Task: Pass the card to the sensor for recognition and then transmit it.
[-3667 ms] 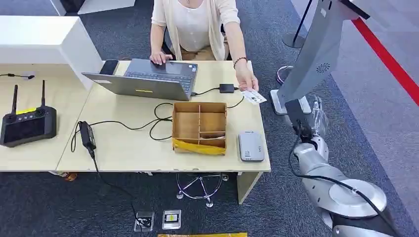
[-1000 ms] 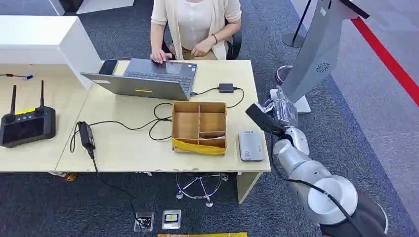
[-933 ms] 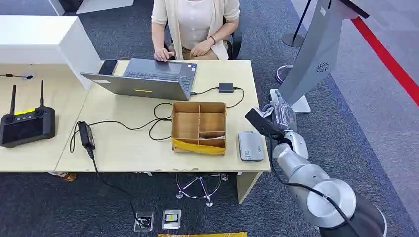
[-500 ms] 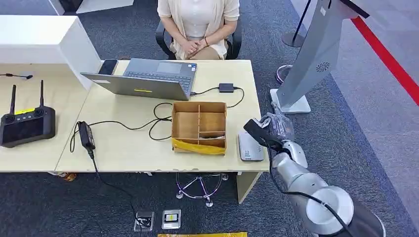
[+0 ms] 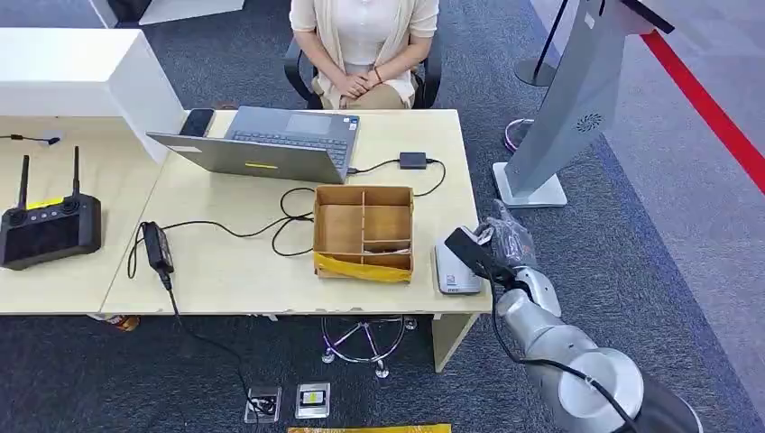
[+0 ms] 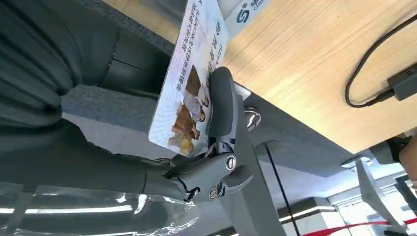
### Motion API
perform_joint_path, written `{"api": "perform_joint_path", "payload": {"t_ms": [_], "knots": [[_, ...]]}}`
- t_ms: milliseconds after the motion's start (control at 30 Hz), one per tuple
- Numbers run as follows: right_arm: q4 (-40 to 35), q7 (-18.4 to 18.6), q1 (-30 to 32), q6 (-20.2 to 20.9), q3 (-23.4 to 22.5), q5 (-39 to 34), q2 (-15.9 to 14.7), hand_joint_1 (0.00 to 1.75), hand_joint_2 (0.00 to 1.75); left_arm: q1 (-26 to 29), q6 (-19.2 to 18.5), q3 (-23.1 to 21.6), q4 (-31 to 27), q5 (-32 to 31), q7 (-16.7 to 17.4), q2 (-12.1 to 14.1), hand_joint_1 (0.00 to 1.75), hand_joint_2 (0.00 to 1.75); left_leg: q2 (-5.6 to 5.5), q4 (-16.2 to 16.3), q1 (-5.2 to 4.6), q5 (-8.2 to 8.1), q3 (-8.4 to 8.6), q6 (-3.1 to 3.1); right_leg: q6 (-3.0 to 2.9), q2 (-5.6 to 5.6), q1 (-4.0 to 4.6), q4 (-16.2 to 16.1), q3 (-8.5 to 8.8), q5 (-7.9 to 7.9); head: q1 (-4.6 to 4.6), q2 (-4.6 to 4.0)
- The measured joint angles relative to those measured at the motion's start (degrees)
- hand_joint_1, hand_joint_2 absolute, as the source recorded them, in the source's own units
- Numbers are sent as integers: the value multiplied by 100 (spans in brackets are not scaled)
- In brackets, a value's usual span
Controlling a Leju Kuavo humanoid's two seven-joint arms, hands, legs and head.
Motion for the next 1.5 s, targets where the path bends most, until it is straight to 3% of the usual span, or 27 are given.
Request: {"api": "perform_joint_path", "payload": {"t_ms": [1500], "knots": [[0, 168, 57, 94, -17, -2, -155, 175, 175, -2, -20, 0, 2, 4, -7, 46, 0, 0, 2, 0, 0, 0, 2, 0, 0, 1, 0, 0, 1, 0, 0, 0]]}}
